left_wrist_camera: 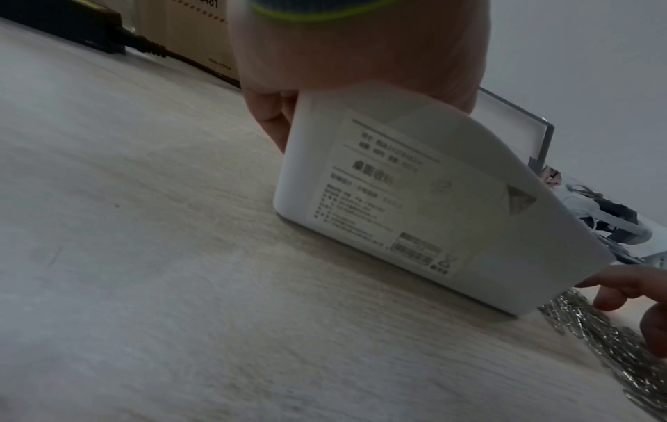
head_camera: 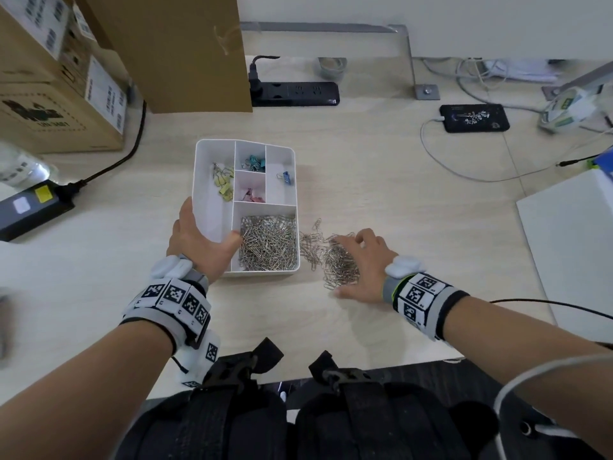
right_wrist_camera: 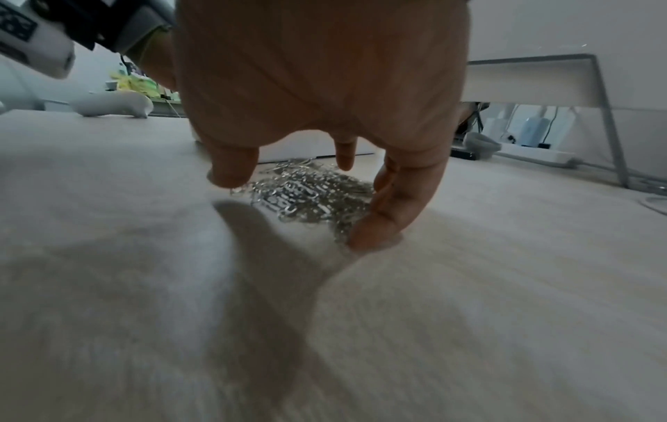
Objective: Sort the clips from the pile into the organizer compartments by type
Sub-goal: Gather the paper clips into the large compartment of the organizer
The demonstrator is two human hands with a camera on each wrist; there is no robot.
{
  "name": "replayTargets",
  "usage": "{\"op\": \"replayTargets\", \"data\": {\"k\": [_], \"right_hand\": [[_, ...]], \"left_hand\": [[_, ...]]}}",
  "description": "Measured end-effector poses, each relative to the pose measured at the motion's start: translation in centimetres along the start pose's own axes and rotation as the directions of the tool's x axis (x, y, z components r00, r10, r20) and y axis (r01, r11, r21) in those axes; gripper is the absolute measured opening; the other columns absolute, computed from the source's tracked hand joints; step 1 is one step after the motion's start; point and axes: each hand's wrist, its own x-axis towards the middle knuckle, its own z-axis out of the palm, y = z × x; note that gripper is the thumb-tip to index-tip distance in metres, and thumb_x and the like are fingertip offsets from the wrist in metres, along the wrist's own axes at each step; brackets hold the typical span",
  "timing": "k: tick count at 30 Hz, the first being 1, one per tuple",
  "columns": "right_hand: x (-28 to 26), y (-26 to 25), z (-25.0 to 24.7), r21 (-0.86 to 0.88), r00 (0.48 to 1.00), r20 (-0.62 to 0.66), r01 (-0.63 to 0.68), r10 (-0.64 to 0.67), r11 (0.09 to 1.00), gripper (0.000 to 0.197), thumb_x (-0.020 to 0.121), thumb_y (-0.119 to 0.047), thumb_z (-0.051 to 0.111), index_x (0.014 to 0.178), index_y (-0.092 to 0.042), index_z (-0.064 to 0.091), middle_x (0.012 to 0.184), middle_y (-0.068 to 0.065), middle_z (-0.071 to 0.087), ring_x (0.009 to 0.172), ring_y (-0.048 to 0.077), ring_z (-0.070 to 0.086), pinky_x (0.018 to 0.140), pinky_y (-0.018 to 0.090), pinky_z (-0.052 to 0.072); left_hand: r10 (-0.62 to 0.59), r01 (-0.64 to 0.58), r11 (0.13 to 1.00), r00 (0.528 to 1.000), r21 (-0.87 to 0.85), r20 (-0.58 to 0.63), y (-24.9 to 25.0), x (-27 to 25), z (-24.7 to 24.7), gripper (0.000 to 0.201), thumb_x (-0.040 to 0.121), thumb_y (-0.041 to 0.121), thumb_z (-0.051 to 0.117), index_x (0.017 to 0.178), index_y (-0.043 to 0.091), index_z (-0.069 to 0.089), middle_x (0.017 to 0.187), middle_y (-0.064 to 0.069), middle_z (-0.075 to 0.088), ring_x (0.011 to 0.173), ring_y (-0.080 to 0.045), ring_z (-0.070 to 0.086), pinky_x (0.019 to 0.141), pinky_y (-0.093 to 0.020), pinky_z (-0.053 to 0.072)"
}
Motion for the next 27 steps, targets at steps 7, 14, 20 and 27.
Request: {"op": "replayTargets", "data": {"k": [7, 14, 20, 27], "right_hand": [[1.3, -1.4, 1.3, -0.1, 0.987, -0.112, 0.107, -0.118, 0.989, 0.061, 0.087, -0.06, 0.049, 0.136, -0.026, 0.036, 0.127, 0.008, 0.039, 0.106, 0.028, 0.043, 0.07, 0.038, 0.05], [2.7, -1.0, 1.8, -0.134, 0.975, -0.084, 0.195, -0.207, 0.972, 0.039, 0.069, -0.007, 0.076, 0.1, -0.008, 0.053, 0.087, 0.015, 0.057, 0.056, 0.031, 0.053, 0.037, 0.028, 0.034], [3.1, -1.5, 0.5, 0.127, 0.98, -0.192, 0.083, -0.058, 0.988, 0.029, 0.096, -0.018, 0.049, 0.12, -0.005, 0.055, 0.118, 0.014, 0.056, 0.091, 0.037, 0.06, 0.073, 0.037, 0.046], [4.0, -1.4, -1.1, 0.445, 0.966, -0.122, -0.154, 0.23, 0.882, 0.026, 0.093, -0.03, 0.056, 0.114, -0.015, 0.057, 0.102, 0.008, 0.064, 0.085, 0.029, 0.062, 0.073, 0.034, 0.052]], "left_hand": [[-0.043, 0.043, 0.999, 0.999, 0.018, 0.009, 0.3, -0.5, -0.2, 0.097, 0.064, 0.058, 0.062, 0.149, 0.027, 0.025, 0.131, -0.01, 0.053, 0.114, -0.036, 0.054, 0.091, -0.05, 0.049], [-0.033, 0.033, 0.999, 0.999, 0.015, 0.005, 0.2, -0.3, -0.1, 0.097, 0.064, 0.057, 0.063, 0.148, 0.026, 0.026, 0.129, -0.011, 0.055, 0.112, -0.036, 0.055, 0.089, -0.051, 0.05], [-0.026, 0.026, 1.0, 1.0, 0.005, 0.006, 0.3, -0.4, -0.2, 0.094, 0.065, 0.056, 0.063, 0.147, 0.027, 0.027, 0.128, -0.01, 0.055, 0.11, -0.035, 0.056, 0.088, -0.05, 0.051], [-0.022, 0.022, 1.0, 1.0, 0.016, 0.002, -0.2, 0.0, 0.0, 0.095, 0.063, 0.06, 0.064, 0.145, 0.029, 0.027, 0.126, -0.007, 0.057, 0.107, -0.034, 0.058, 0.086, -0.052, 0.052]]}}
